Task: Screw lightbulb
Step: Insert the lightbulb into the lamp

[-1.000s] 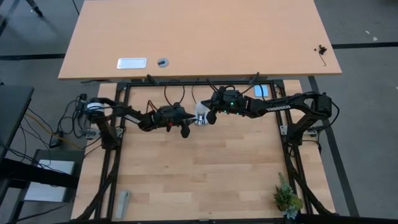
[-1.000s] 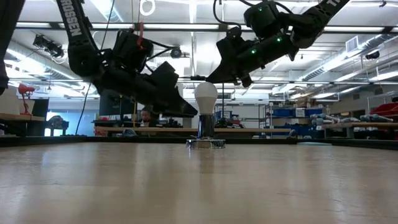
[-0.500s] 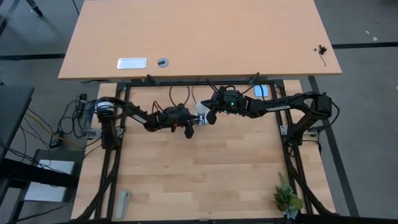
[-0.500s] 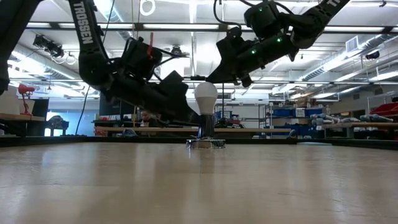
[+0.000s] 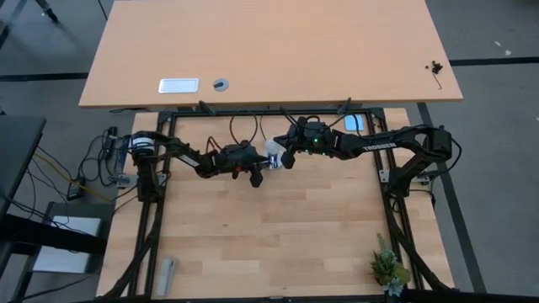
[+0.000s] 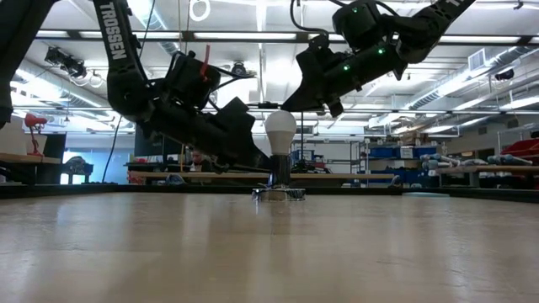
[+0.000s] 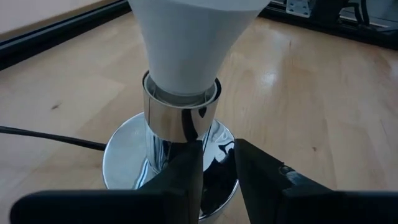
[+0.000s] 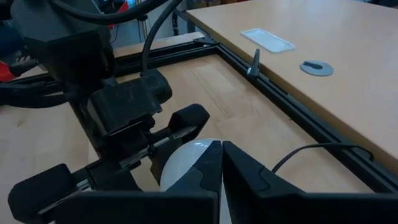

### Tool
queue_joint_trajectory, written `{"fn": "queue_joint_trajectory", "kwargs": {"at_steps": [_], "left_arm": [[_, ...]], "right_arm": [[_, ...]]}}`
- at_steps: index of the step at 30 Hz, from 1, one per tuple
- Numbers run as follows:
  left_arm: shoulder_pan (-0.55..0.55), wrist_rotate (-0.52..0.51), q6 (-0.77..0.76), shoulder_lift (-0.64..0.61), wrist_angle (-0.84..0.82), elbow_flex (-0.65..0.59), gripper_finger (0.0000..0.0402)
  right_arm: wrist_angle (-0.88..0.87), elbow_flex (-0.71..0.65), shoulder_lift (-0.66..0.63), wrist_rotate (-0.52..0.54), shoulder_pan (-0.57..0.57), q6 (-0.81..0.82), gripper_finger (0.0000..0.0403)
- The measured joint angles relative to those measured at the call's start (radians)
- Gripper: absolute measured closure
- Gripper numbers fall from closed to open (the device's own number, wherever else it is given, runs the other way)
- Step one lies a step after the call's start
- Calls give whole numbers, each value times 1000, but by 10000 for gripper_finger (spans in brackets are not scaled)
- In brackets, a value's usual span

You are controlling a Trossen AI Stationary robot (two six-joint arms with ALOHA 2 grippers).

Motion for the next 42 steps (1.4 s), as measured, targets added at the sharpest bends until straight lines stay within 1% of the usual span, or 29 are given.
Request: {"fn": "queue_joint_trajectory", "kwargs": {"at_steps": [13, 19, 27, 31, 37, 42], "left_arm": [[0, 0, 0, 0, -1, 0, 303], [0, 0, 0, 0, -1, 0, 303], [0, 0, 0, 0, -1, 0, 303], [0, 0, -1, 0, -1, 0, 303], [0, 3, -1, 0, -2, 0, 303], [0, 47, -1, 0, 4, 0, 303]], "right_arm": [[5, 0, -2, 2, -5, -15, 382], [14, 2, -2, 34, -5, -26, 382], [9, 6, -3, 35, -6, -26, 382], [-127, 78, -3, 35, -4, -26, 382], [-380, 238, -4, 35, 5, -64, 374], [-616, 386, -5, 35, 5, -79, 356]]}}
